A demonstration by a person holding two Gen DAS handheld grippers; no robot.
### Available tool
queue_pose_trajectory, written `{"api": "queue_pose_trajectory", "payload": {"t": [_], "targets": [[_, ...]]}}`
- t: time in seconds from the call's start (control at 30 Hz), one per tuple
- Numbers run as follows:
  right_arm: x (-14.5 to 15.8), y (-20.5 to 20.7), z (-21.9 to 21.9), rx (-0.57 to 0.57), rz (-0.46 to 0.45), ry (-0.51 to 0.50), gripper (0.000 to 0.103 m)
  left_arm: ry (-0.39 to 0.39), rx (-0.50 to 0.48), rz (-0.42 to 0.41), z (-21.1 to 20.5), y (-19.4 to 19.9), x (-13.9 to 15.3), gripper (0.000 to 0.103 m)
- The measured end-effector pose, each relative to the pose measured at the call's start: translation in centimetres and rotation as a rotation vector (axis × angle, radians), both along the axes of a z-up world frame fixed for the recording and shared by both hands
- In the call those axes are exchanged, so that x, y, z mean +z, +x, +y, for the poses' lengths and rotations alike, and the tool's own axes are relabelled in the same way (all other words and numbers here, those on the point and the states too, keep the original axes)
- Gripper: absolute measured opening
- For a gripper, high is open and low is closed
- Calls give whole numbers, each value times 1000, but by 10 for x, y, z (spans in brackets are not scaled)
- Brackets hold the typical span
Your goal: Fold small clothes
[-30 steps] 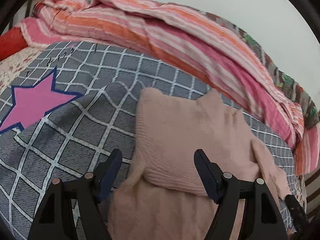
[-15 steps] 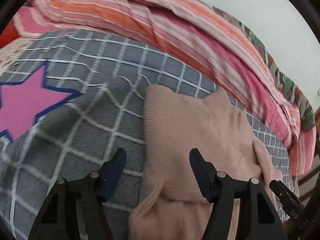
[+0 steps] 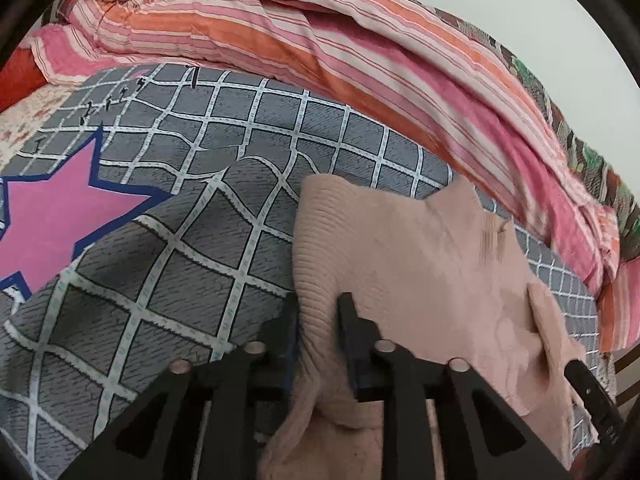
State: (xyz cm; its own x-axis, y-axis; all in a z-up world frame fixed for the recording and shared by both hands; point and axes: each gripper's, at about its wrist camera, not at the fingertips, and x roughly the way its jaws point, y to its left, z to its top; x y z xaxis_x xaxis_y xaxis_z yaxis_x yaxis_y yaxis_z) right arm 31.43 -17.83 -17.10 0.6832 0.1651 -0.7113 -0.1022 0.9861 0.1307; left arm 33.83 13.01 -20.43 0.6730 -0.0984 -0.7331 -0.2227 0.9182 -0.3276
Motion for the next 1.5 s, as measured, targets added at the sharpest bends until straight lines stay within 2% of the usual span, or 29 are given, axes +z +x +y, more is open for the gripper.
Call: {"api": "queue_pose_trajectory", "payload": {"t": [0.07, 0.17, 0.23, 0.37, 0.5, 0.63, 0.7, 0.8, 0.87, 0.9, 0.93, 1.0, 1.07, 1.13, 1.2, 1.27, 1.33, 1.4, 1.5], "targets": [[-12, 12, 6, -8, 45, -24, 72, 21, 4, 1, -2, -2, 1, 35], [-32, 24, 8, -41, 124, -63, 70, 51, 2, 6, -4, -4, 2, 40], [-28, 18, 2, -67, 105, -47, 62, 69, -1, 10, -6, -3, 1, 40], [-10, -2, -19, -115, 42, -69, 63, 94, -3, 10, -9, -4, 1, 43], [-11, -10, -55, -135, 77, 55, 65, 108, -4, 9, -11, -5, 1, 45], [-14, -11, -80, -187, 102, 59, 65, 115, -5, 8, -12, -5, 1, 47], [-14, -12, -90, -178, 103, 109, 65, 116, -6, 8, -12, -5, 0, 48], [-17, -11, -95, -168, 104, 125, 61, 129, -19, 9, -15, -4, 0, 53], [-18, -10, -96, -174, 96, 125, 53, 135, -24, 10, -16, -3, 0, 54], [-17, -10, -96, -172, 91, 122, 43, 135, -24, 10, -16, -3, 0, 54], [-17, -8, -94, -154, 85, 115, 25, 133, -24, 10, -16, -3, 0, 54], [-17, -2, -92, -122, 82, 113, 8, 123, -17, 0, -15, -2, 0, 52], [-13, -1, -91, -92, 47, 133, 6, 100, -6, -6, -10, -2, 0, 23], [-3, -2, -91, -53, -5, 158, 6, 48, -10, -21, -5, -2, 0, 22], [-1, -3, -90, -54, -19, 131, 6, 19, -4, -32, 0, -4, 0, 20], [-8, 0, -90, -84, 22, 69, 6, 33, 3, -30, -2, -5, 1, 20], [-23, 7, -92, -111, 105, 35, 7, 64, 2, -25, -7, -5, 2, 23], [-24, 8, -95, -109, 112, 53, 7, 101, 3, -10, -11, -5, 3, 24], [-16, 0, -99, -110, 84, 51, 19, 128, -3, -3, -15, -11, 7, 28]]}}
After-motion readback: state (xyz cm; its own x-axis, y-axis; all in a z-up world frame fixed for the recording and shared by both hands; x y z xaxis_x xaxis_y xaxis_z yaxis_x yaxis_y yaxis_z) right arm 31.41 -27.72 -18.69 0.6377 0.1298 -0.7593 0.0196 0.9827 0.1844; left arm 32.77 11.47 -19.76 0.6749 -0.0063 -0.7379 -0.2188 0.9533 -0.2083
